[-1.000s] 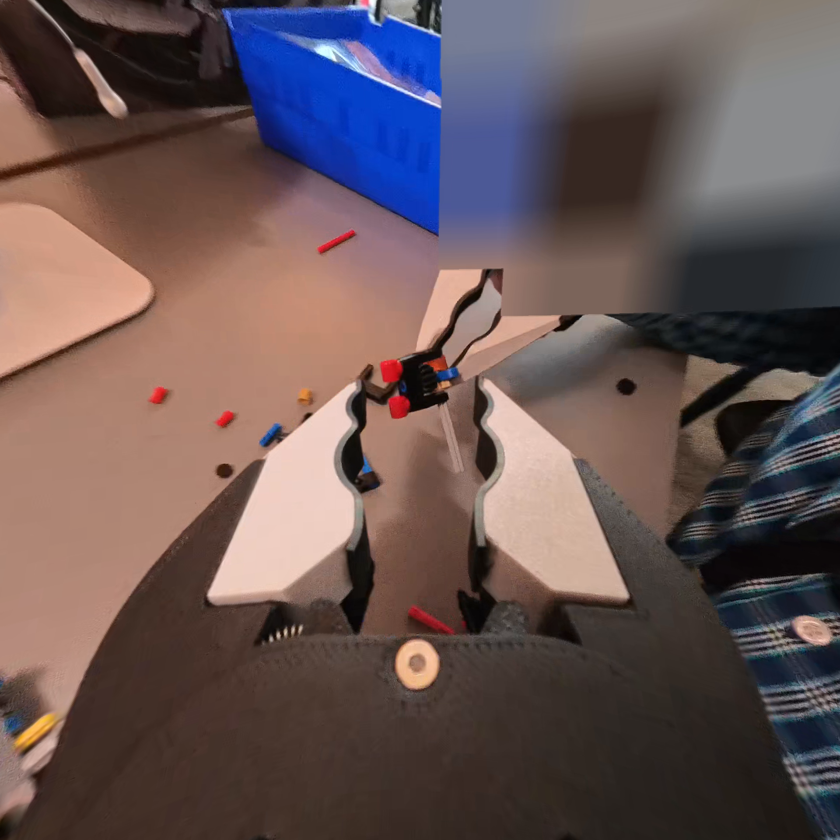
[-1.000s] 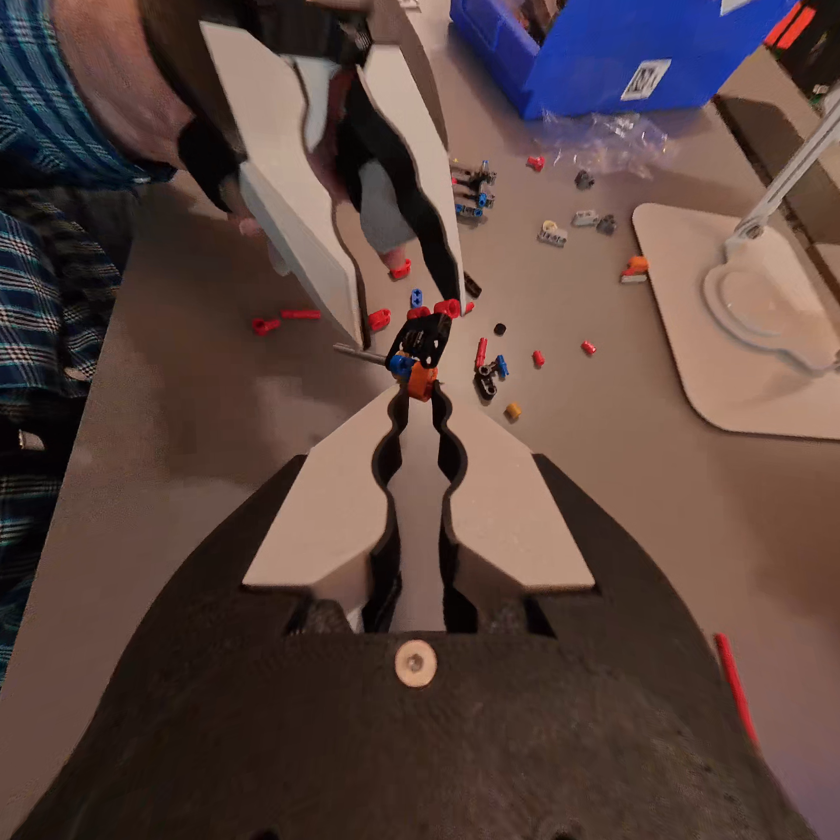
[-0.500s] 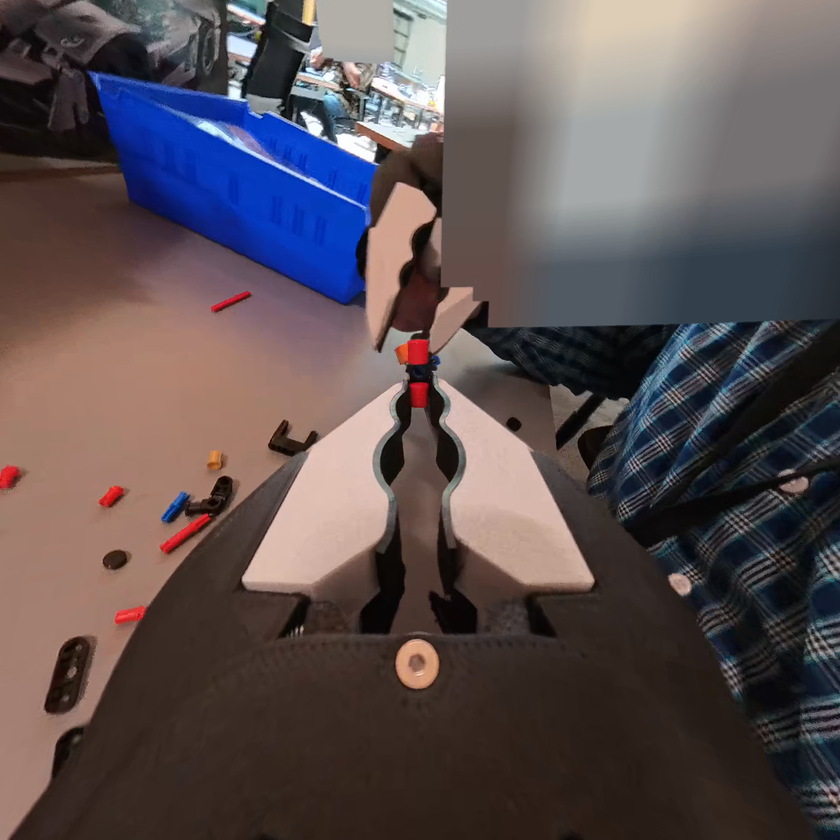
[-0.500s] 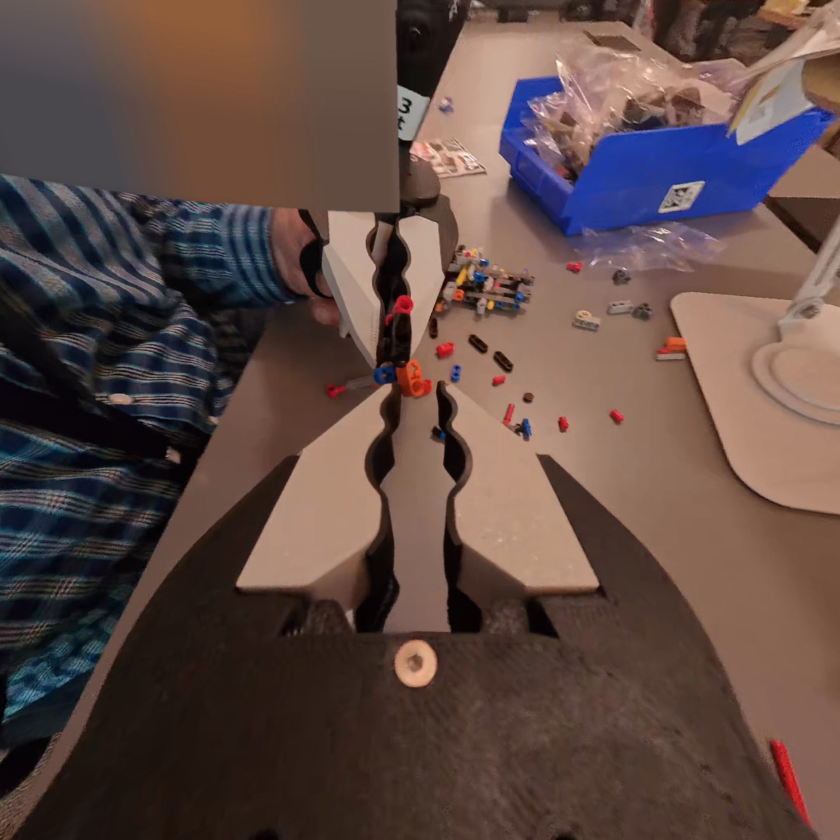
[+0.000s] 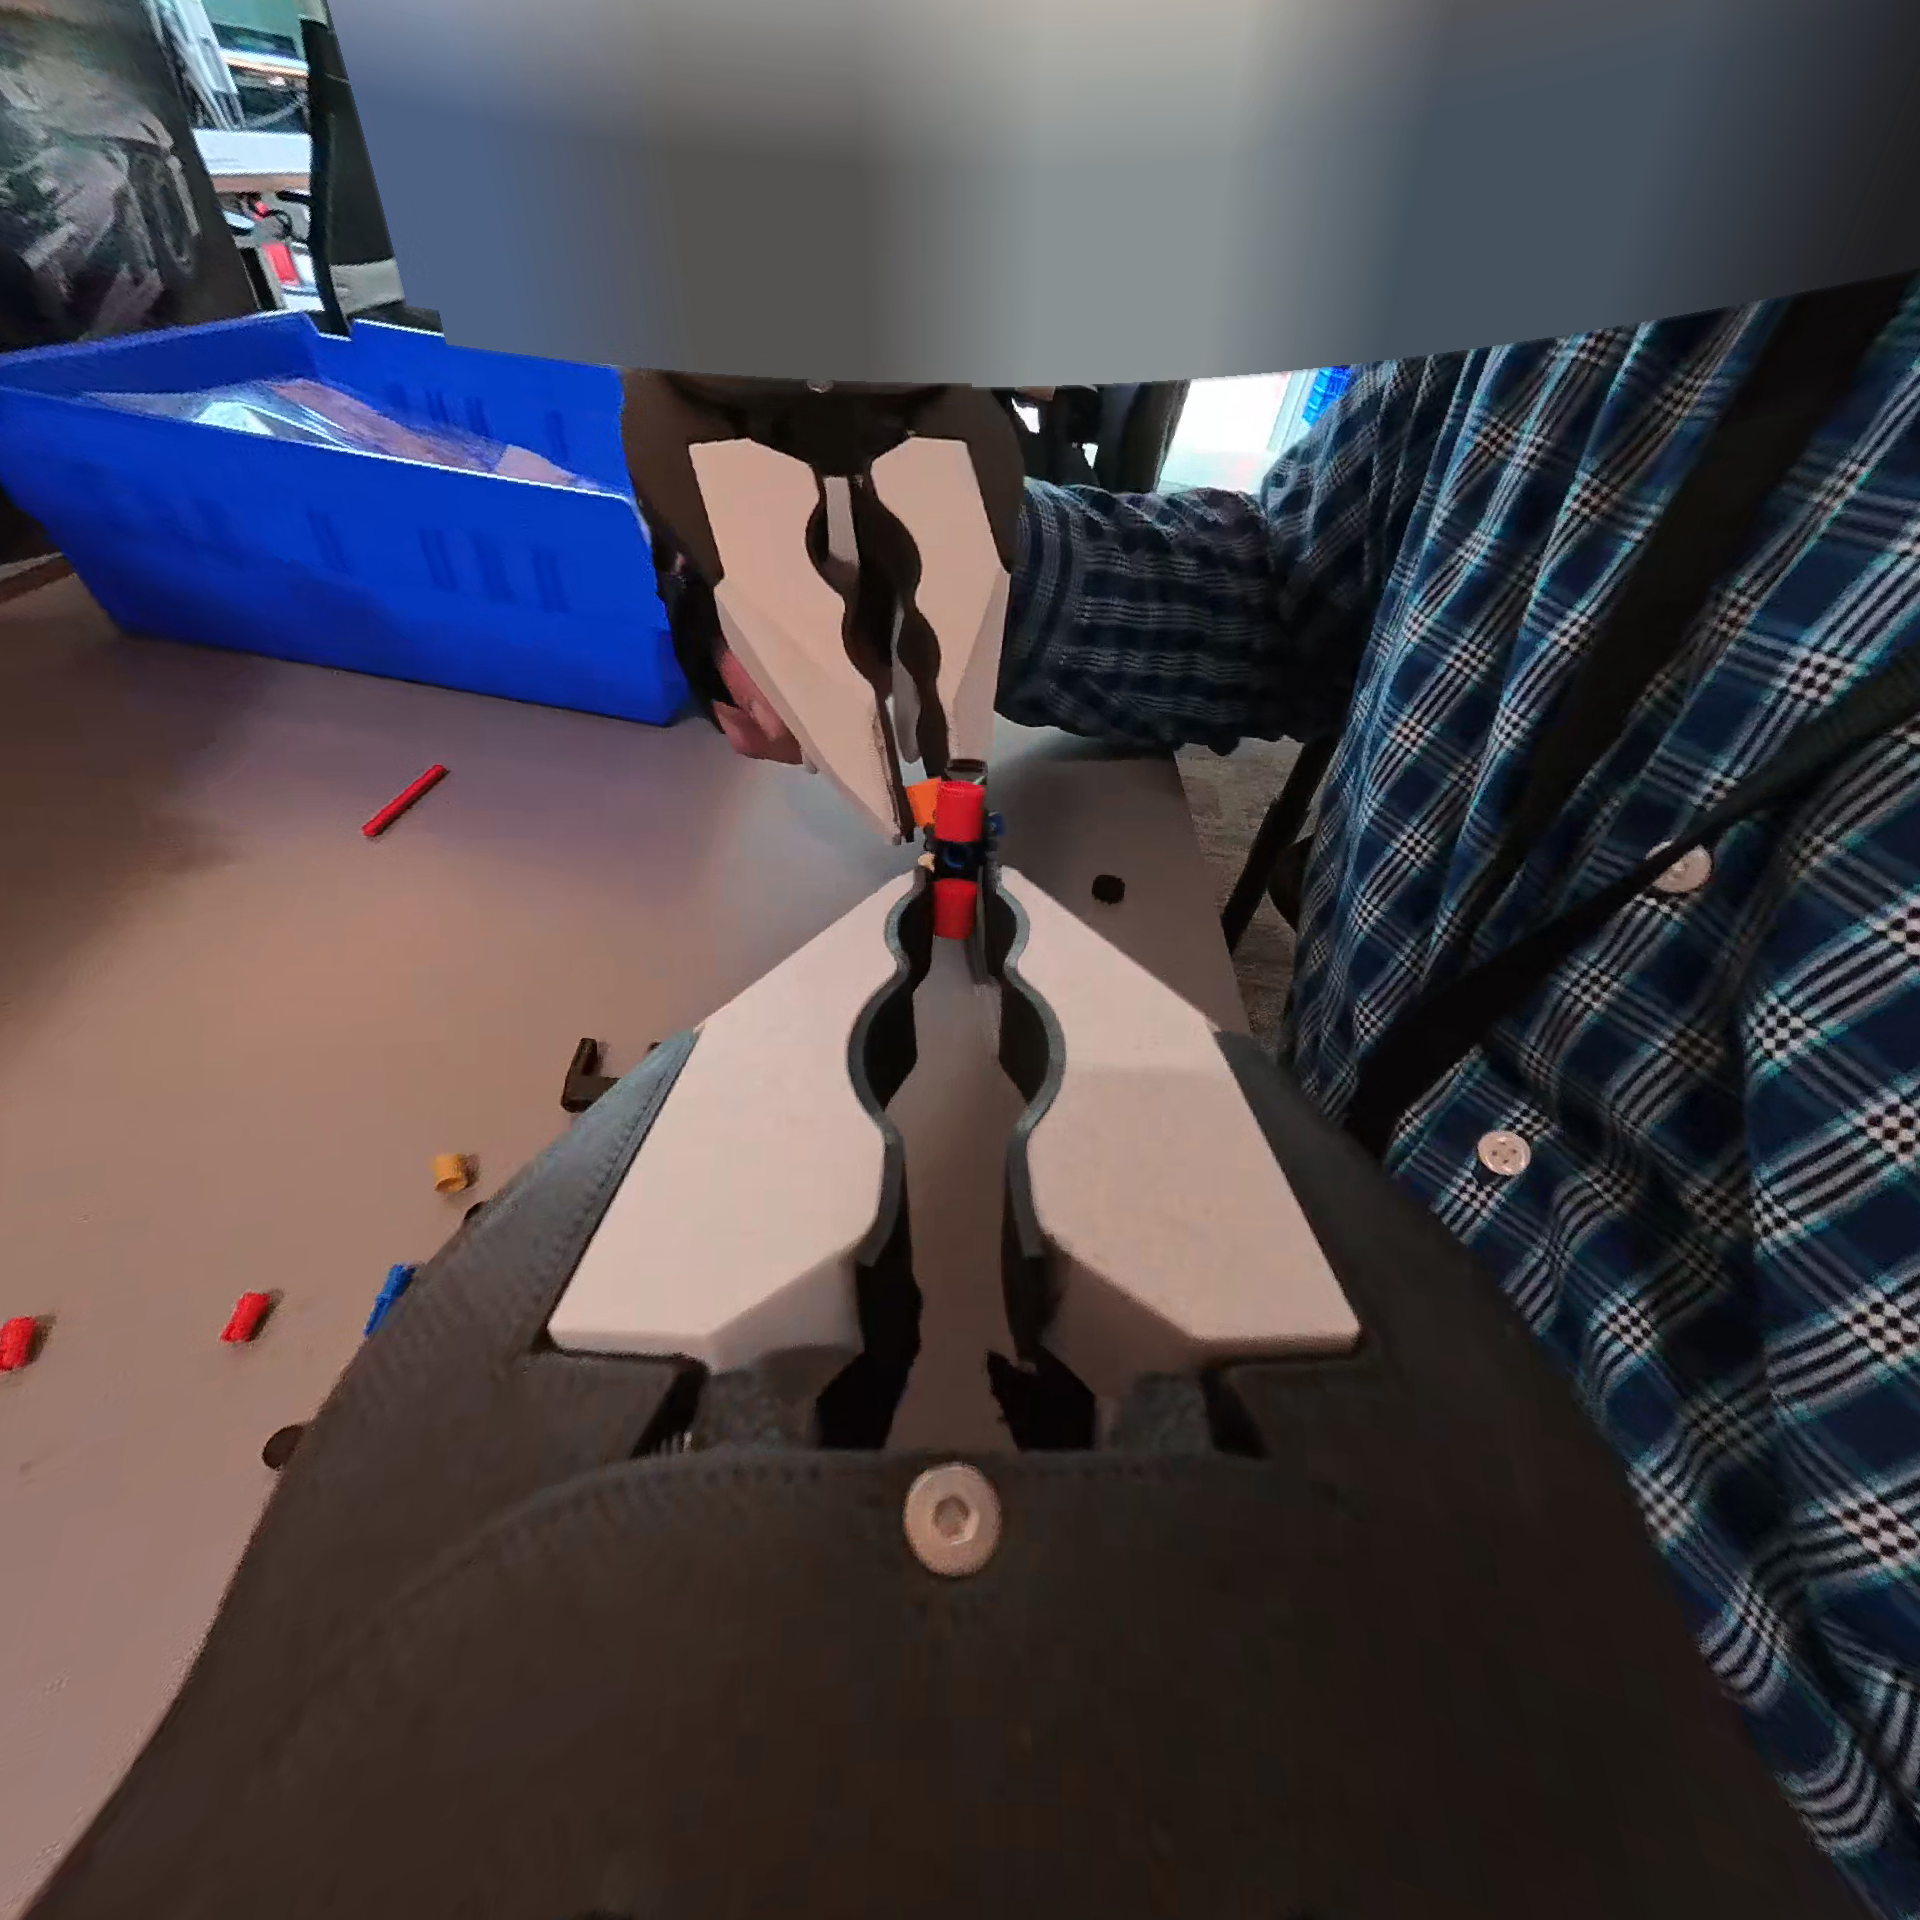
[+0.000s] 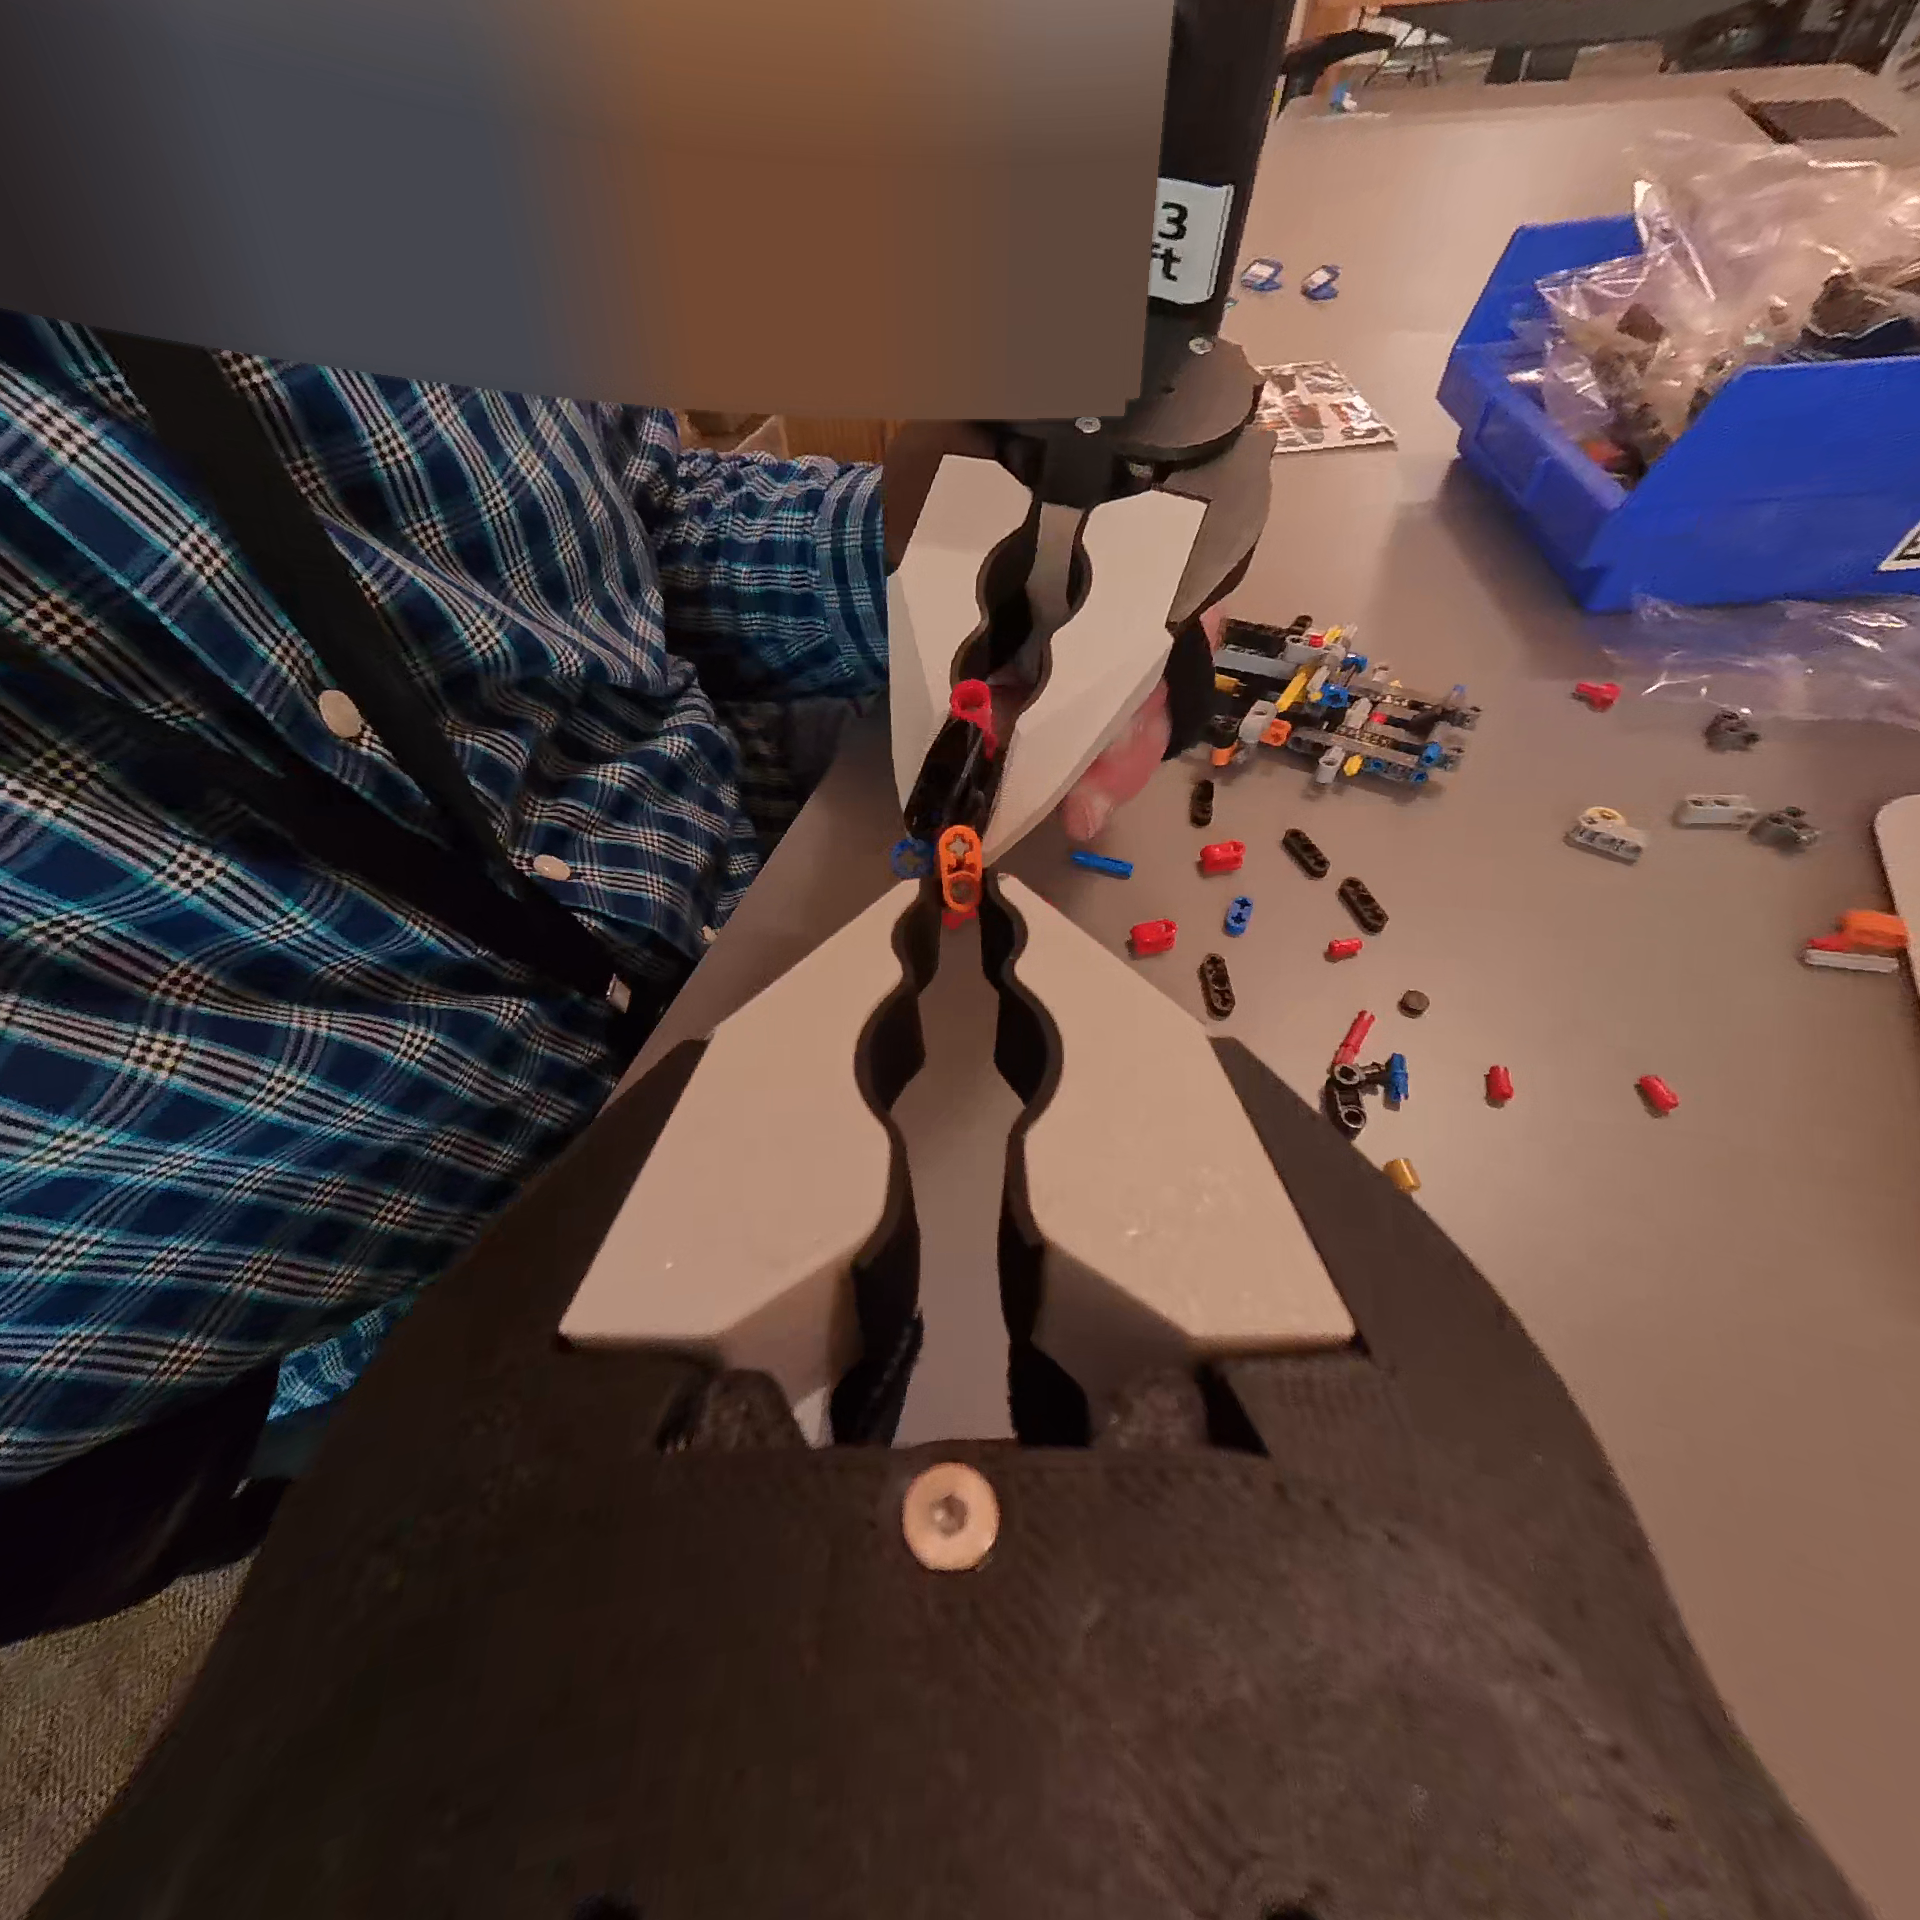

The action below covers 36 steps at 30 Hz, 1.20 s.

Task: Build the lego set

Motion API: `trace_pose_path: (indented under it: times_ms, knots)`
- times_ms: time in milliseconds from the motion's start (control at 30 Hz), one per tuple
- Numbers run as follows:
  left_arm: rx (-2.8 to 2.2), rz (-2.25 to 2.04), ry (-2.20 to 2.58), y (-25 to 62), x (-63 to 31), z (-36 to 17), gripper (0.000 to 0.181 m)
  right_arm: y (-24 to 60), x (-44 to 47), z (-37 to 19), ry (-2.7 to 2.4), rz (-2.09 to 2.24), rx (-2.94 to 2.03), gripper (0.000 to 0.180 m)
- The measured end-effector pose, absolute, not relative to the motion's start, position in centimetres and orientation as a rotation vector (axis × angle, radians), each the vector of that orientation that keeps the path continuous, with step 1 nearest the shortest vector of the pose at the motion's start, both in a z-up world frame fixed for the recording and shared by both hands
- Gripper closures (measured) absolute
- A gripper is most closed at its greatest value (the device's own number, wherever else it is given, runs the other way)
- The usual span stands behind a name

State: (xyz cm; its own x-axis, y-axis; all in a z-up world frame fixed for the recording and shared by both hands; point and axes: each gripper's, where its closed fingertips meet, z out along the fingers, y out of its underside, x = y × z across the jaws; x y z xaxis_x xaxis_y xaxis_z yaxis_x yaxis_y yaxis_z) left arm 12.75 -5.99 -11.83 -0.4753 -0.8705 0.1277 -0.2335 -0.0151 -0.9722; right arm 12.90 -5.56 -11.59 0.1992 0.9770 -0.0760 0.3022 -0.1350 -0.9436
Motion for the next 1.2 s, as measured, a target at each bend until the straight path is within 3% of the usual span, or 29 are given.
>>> trace_pose_path:
  times_ms: [67,200,433,1200]
  knots:
    - [-1.165,-1.529,1.739,-6.3,12.9,-12.3,0.167,-5.5,12.8,-11.4,-1.22,0.972,-1.596,0.175]
    - [-1.181,-1.545,1.728,-6.4,13.3,-12.4,0.175,-5.6,12.7,-11.3,-1.195,0.979,-1.589,0.175]
    - [-1.174,-1.574,1.804,-7.2,13.0,-12.6,0.175,-5.9,12.5,-11.4,-1.237,0.906,-1.567,0.169]
    - [-1.212,-1.44,1.859,-6.6,11.3,-13.4,0.176,-6.6,14.6,-10.1,-1.092,0.993,-1.485,0.176]
